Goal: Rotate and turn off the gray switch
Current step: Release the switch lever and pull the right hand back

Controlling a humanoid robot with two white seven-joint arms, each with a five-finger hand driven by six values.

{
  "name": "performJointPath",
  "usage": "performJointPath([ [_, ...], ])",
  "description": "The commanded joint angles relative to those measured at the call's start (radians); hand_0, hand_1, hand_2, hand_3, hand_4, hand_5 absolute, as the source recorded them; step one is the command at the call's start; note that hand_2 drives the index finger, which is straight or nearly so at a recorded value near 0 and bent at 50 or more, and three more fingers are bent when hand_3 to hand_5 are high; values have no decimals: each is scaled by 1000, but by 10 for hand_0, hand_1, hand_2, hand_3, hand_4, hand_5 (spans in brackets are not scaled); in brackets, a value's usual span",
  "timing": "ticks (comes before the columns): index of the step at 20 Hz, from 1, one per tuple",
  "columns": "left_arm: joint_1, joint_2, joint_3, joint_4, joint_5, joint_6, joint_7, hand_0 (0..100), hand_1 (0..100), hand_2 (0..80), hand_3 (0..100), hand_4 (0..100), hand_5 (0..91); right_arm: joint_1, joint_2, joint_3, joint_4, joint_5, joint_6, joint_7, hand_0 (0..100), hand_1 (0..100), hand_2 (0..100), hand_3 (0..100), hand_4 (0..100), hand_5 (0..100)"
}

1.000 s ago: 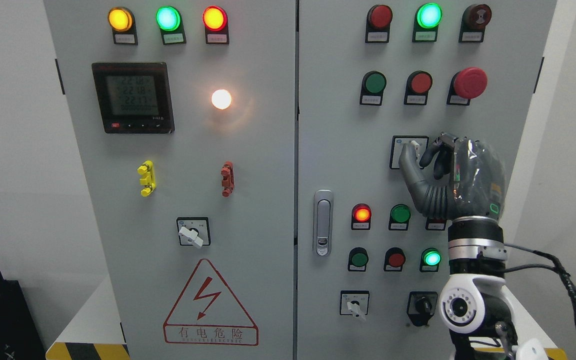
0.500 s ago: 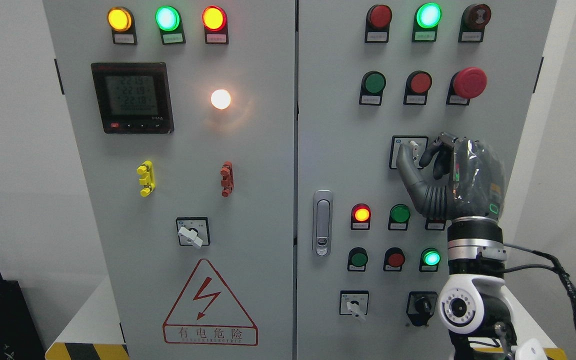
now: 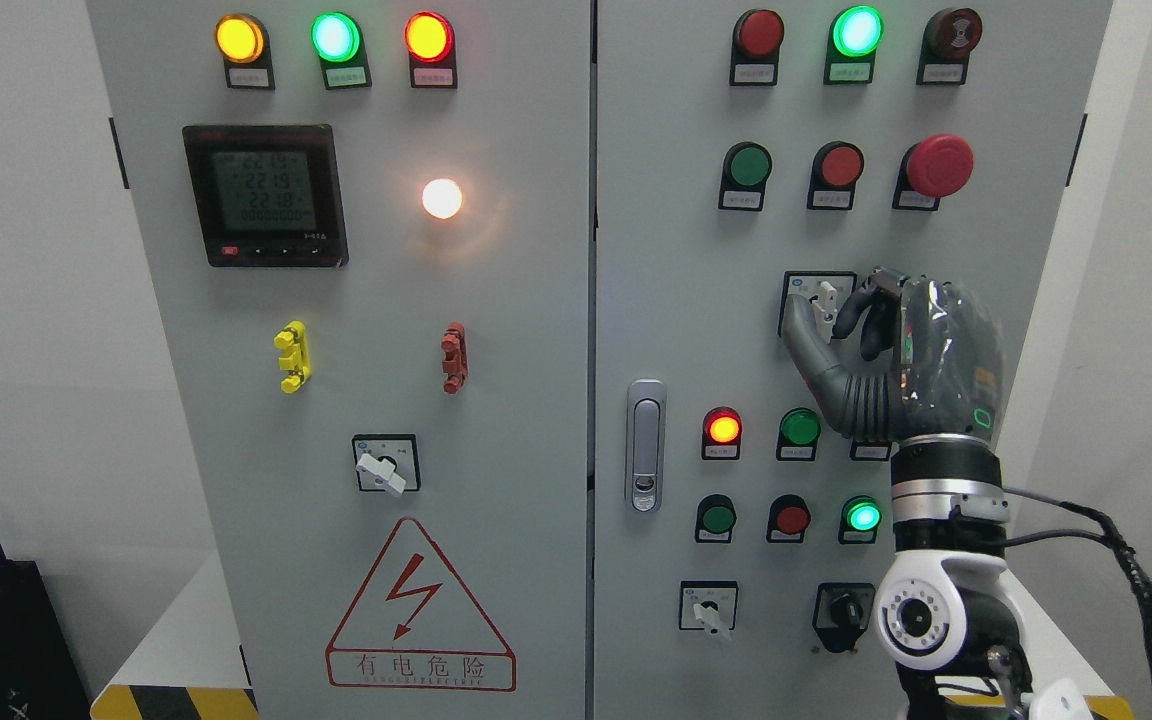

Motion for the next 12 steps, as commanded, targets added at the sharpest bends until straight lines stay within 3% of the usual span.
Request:
performJointPath([
  [1,0,0,-2,14,0,-1,0,120,389,0,0,0,0,5,-1,5,-9,1,-5,-6,292,367,747,1000,934,1000],
  [10,0,0,-2,14,0,-1,0,120,389,0,0,0,0,32,-15,0,-60,3,-9,-16,286,375,735,1000,935,1000],
  [12,0,0,-2,14,0,-1,-1,120,389,0,0,0,0,63,-20,-3,-83,3,-35,-45,286,375,735,1000,935,1000],
])
